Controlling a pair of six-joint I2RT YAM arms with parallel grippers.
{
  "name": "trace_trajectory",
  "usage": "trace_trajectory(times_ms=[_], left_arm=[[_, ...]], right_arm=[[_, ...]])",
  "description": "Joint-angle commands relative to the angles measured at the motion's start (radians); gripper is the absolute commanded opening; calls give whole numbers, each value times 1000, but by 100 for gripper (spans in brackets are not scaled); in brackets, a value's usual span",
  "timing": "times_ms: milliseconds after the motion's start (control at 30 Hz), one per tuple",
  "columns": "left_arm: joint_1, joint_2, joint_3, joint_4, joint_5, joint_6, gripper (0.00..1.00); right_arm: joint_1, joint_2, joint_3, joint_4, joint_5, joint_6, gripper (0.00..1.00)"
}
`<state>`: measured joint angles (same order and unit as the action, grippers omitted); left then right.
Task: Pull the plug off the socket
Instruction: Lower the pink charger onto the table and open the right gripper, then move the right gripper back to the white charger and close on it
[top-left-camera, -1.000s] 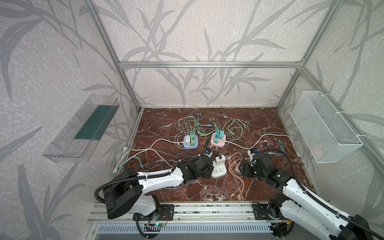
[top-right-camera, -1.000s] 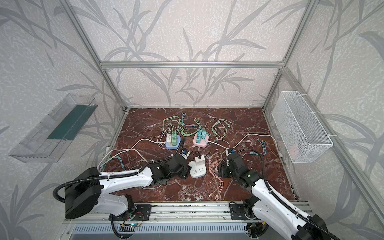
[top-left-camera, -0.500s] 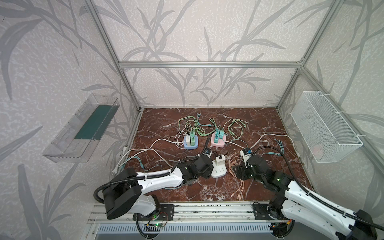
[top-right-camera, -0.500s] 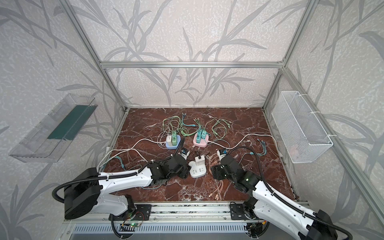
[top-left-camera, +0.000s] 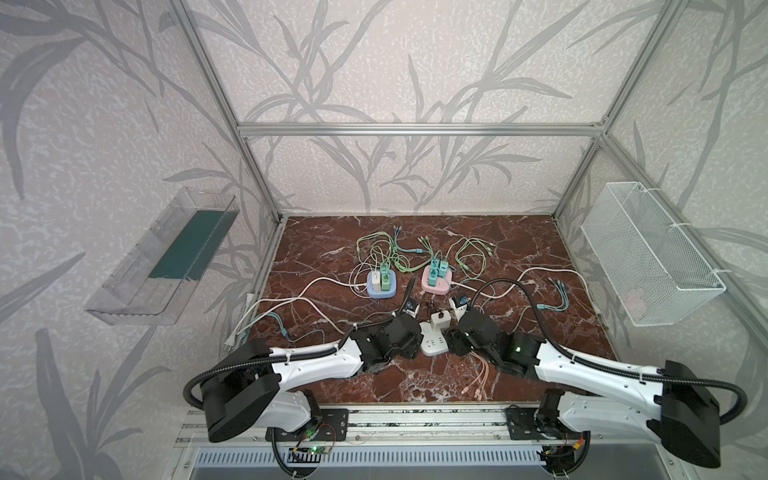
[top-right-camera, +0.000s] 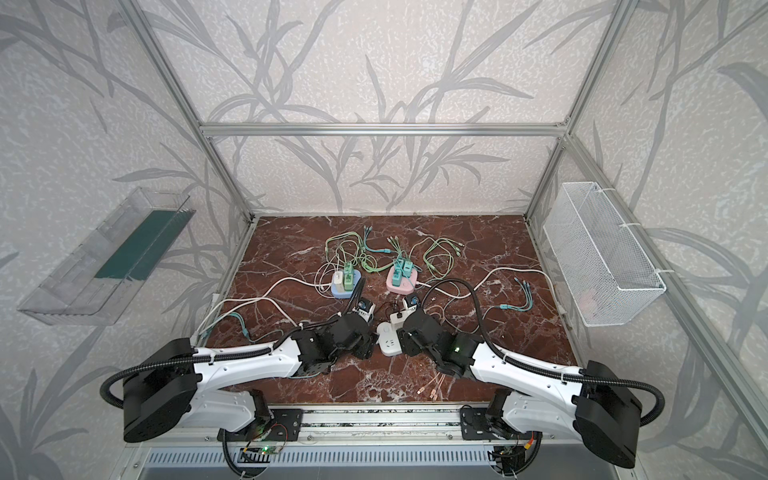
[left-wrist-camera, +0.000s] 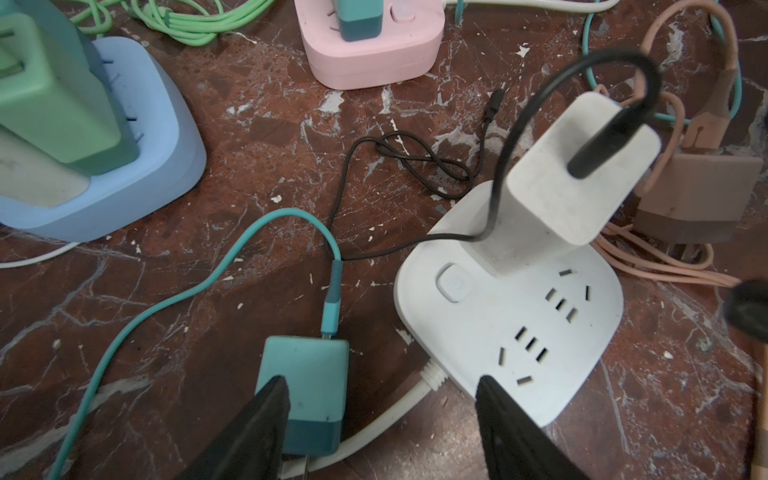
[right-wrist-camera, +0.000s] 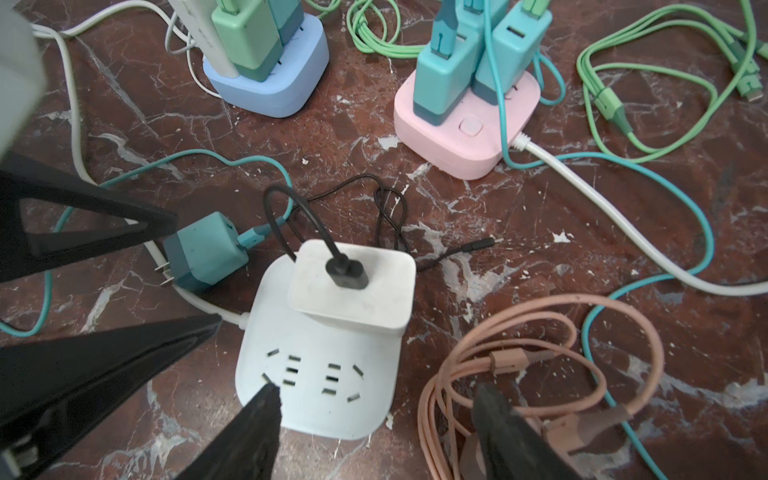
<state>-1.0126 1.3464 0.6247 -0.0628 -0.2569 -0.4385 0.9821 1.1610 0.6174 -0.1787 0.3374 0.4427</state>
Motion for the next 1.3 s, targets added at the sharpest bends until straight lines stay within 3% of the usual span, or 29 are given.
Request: trace_trajectory(times_ms=[0,500,767,1133,1267], left_arm=[[-3,-29,-16,20,-37,-18,73],[-3,-30,-24,23,-30,-22,74],[-3,3,3,39,-6,-18,75],[-1,64,40,28,15,-14,75],[0,75,46,32,7,-19,75]], right_arm=[[9,58,46,24,50,-3,74],[11,251,134,22,41,1,73],[7,308,150,32,36,5,67],[-12,337,167,48,25,13,66],[-23,344,164,51,16,11,60]])
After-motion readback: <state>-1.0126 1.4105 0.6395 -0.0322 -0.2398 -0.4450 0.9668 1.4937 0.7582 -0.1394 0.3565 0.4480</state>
